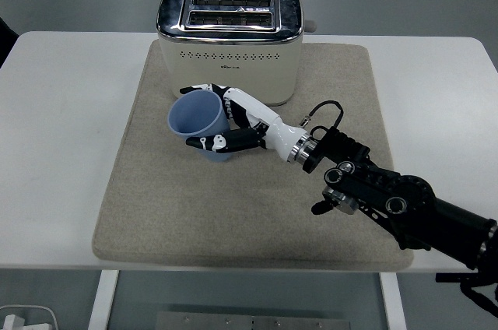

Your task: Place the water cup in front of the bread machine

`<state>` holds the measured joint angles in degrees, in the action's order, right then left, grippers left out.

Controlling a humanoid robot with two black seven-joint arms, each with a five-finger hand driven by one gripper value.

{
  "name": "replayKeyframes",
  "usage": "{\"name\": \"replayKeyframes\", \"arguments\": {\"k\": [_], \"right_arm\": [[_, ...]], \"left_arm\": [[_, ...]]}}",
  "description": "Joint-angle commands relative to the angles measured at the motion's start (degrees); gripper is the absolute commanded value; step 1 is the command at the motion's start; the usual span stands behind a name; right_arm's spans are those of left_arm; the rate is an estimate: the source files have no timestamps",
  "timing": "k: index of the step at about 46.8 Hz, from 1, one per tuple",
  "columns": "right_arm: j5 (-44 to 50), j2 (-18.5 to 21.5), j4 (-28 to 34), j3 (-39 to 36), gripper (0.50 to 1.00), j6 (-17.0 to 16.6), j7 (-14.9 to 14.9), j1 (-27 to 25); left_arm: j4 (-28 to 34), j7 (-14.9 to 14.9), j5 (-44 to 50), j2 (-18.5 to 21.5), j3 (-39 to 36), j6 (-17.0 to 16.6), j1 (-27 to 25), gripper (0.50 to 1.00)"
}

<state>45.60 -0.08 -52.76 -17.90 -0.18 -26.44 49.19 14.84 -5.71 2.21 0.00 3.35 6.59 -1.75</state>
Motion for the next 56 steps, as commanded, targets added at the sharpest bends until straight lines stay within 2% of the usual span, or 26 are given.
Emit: {"name": "replayKeyframes", "arguments": {"k": [1, 13, 25, 39, 44, 49, 56], "right_arm": [[-0.1, 0.1, 2.2, 1.1, 0.584, -0.1, 0.0, 1.0], [-1.3, 0.1, 7.1, 1.4, 0.586, -0.6, 0.0, 2.7], [-1.3, 0.1, 7.1, 1.2, 0.623, 0.1, 0.0, 2.1], [-1.3, 0.1, 6.4, 1.2, 0.641, 1.2, -0.1, 0.2], [-1.3, 0.1, 5.8, 1.2, 0.719, 2.2, -0.1, -0.5], [-1.5, 0.1, 5.7, 1.1, 0.868, 3.7, -0.1, -0.9], [-1.4, 0.1, 4.4, 0.7, 0.915, 4.0, -0.1, -1.4]], "left_arm": [[0.0, 0.0, 0.0, 0.0, 0.0, 0.0, 0.0, 1.000], [0.0, 0.0, 0.0, 0.0, 0.1, 0.0, 0.0, 1.000], [0.0, 0.0, 0.0, 0.0, 0.0, 0.0, 0.0, 1.000], [-0.1, 0.0, 0.0, 0.0, 0.0, 0.0, 0.0, 1.000], [-0.1, -0.1, 0.0, 0.0, 0.0, 0.0, 0.0, 1.000], [-0.1, 0.0, 0.0, 0.0, 0.0, 0.0, 0.0, 1.000], [-0.1, -0.1, 0.0, 0.0, 0.0, 0.0, 0.0, 1.000]]}}
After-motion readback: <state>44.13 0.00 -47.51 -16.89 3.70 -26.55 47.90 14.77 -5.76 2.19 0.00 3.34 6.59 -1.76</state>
